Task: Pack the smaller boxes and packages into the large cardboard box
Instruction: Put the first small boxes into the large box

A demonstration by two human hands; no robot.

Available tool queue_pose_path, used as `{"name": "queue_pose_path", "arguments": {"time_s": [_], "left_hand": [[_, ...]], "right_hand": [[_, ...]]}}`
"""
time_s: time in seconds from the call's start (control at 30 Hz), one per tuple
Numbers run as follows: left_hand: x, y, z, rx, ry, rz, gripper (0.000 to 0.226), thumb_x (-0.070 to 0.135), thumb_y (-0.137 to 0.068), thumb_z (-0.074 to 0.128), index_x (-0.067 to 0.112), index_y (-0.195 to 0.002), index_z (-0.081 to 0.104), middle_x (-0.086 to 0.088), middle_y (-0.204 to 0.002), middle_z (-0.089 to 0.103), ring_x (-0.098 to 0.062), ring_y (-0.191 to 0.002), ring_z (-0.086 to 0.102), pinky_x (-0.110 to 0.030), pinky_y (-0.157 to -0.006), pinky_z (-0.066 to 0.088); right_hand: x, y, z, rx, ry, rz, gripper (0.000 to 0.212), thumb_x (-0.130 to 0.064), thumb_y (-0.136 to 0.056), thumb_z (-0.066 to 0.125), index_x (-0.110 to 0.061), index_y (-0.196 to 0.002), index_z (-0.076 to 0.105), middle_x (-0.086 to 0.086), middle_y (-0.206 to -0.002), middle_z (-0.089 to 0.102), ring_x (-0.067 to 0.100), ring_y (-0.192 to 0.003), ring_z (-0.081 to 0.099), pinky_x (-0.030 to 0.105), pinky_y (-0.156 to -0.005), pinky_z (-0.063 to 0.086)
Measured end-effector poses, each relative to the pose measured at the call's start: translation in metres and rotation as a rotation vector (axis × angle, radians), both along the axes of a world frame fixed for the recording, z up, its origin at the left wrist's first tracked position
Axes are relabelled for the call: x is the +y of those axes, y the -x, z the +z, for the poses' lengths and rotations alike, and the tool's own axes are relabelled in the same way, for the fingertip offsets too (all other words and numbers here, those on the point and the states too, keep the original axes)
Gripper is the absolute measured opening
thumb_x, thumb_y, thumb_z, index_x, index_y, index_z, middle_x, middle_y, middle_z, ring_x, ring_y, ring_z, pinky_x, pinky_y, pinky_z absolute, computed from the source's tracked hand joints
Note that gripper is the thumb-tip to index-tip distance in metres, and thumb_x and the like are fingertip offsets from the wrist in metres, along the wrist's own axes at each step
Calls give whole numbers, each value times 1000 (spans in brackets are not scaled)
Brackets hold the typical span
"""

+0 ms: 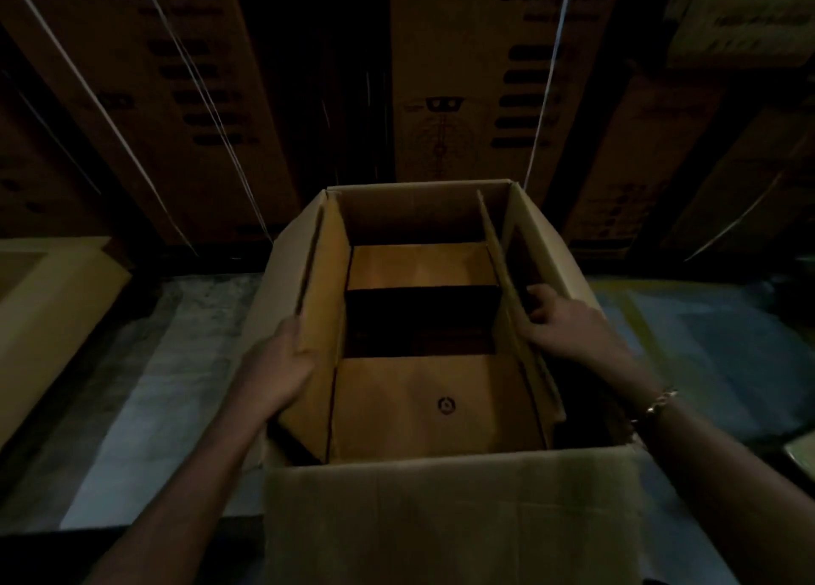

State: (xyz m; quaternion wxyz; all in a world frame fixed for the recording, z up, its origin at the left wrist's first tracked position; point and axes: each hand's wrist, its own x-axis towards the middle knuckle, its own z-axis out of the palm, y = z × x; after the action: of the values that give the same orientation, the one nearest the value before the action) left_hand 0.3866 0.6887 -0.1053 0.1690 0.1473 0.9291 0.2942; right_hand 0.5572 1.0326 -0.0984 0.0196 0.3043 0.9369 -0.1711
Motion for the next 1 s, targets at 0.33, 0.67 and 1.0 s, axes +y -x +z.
{"name": "queue_pose_path", "arguments": {"time_s": [0.33, 0.67, 1.0], "left_hand": [[0, -25, -10, 464, 251, 37, 32, 38, -93, 55, 17, -117, 54, -4, -86, 62, -23, -71, 55, -30, -56, 37], [-25, -9, -14, 409, 134, 155, 24, 44, -93, 58, 21, -93, 64, -9, -88, 69, -29, -78, 61, -35, -66, 46], [-17, 10, -30, 342, 14, 246, 34, 43, -89, 66, 20, -113, 60, -10, -107, 70, -34, -94, 65, -34, -70, 42]], "right_hand": [[-21, -41, -6, 160, -238, -10, 56, -67, -89, 31, -36, -131, 50, -1, -91, 67, 13, -67, 62, 24, -49, 43], [13, -37, 1, 65, 16, -175, 42, -27, -86, 56, -18, -127, 53, 17, -105, 65, 35, -91, 63, 42, -77, 55], [19, -41, -19, 78, -203, -177, 55, -28, -85, 60, -25, -136, 37, 9, -125, 52, 31, -101, 57, 45, -80, 53]]}}
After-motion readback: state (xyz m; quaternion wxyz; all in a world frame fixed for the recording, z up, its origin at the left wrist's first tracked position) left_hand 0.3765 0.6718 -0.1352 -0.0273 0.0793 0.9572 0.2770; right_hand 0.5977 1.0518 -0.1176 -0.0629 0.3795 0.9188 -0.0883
